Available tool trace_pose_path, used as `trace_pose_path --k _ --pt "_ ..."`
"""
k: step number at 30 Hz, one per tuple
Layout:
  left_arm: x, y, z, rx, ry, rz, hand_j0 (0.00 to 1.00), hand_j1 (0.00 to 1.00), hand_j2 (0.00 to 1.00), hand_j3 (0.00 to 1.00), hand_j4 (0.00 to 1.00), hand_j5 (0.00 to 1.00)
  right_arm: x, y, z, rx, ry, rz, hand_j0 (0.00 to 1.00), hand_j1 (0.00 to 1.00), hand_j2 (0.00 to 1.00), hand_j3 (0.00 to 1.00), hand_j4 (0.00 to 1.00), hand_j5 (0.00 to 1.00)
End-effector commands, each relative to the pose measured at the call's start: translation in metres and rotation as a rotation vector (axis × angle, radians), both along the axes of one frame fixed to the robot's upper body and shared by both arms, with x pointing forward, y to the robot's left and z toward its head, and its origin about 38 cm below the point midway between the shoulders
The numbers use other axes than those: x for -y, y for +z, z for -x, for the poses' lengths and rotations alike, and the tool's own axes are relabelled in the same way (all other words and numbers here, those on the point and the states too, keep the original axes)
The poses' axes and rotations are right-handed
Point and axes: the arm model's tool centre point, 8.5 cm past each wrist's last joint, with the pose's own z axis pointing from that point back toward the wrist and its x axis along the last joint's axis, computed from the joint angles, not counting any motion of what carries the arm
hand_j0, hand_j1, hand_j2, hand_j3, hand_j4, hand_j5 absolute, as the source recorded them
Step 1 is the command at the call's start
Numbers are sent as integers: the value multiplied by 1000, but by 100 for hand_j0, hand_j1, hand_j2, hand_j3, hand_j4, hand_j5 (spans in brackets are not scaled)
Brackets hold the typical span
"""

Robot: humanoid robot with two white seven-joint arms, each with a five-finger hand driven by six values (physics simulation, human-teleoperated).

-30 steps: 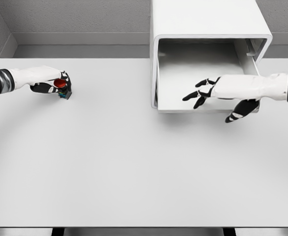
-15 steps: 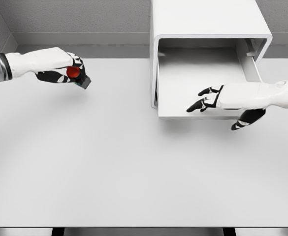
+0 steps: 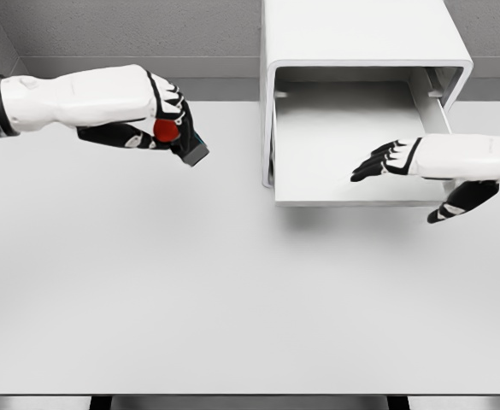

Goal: Slide open multi-storey tabletop storage cabinets and put open load switch and slide close multi-storey tabletop storage cabinets

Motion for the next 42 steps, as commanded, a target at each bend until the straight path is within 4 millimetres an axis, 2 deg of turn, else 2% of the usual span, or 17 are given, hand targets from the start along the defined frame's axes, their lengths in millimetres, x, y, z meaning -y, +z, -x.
trace_pose_path --k 1,3,5,7,10,12,15,18,20,21,24,29,31,35,42 --pt "8 6 6 4 -30 27 44 44 44 44 44 44 14 8 4 -17 -41 -31 100 100 100 100 100 100" --pt "7 9 6 11 -28 31 44 44 44 44 44 44 17 21 4 -2 -53 -54 100 100 100 100 100 100" --pt "7 9 6 11 -28 31 44 44 44 44 44 44 30 35 6 20 -88 -57 100 100 100 100 100 100" --pt "5 13 5 20 -23 39 43 43 43 43 43 43 38 41 9 25 -108 -60 100 100 100 100 100 100" --pt "5 13 5 18 -24 43 43 43 43 43 43 43 60 47 17 35 -165 -27 100 100 100 100 100 100" --pt "5 13 5 17 -24 41 43 43 43 43 43 43 63 48 18 36 -174 -20 100 100 100 100 100 100" --pt "5 13 5 17 -24 41 44 44 44 44 44 44 54 39 15 18 -147 -20 100 100 100 100 100 100" --pt "5 13 5 17 -24 41 43 43 43 43 43 43 27 26 8 -2 -74 -40 100 100 100 100 100 100" --pt "9 21 5 37 -33 50 43 43 43 43 43 43 9 18 3 -12 -26 -48 100 100 100 100 100 100" --pt "15 24 5 43 -46 59 43 43 43 43 43 43 2 13 2 -14 -8 -41 100 100 100 100 100 100" --pt "15 25 5 46 -47 59 43 43 43 43 43 43 -8 7 -1 -5 20 -25 100 100 100 100 100 100" --pt "15 26 5 47 -47 60 43 43 43 43 43 43 -12 -9 0 -29 33 -1 100 100 100 100 100 100" --pt "14 26 5 47 -46 59 43 43 43 43 43 43 -21 -12 -1 -33 56 -9 100 100 100 100 100 100" --pt "14 31 4 61 -47 60 43 43 43 43 43 43 -21 -15 -2 -31 57 6 100 100 100 100 100 100" --pt "15 32 4 64 -49 61 43 43 43 43 43 43 -12 -21 -15 -84 -124 44 100 100 100 100 100 100"
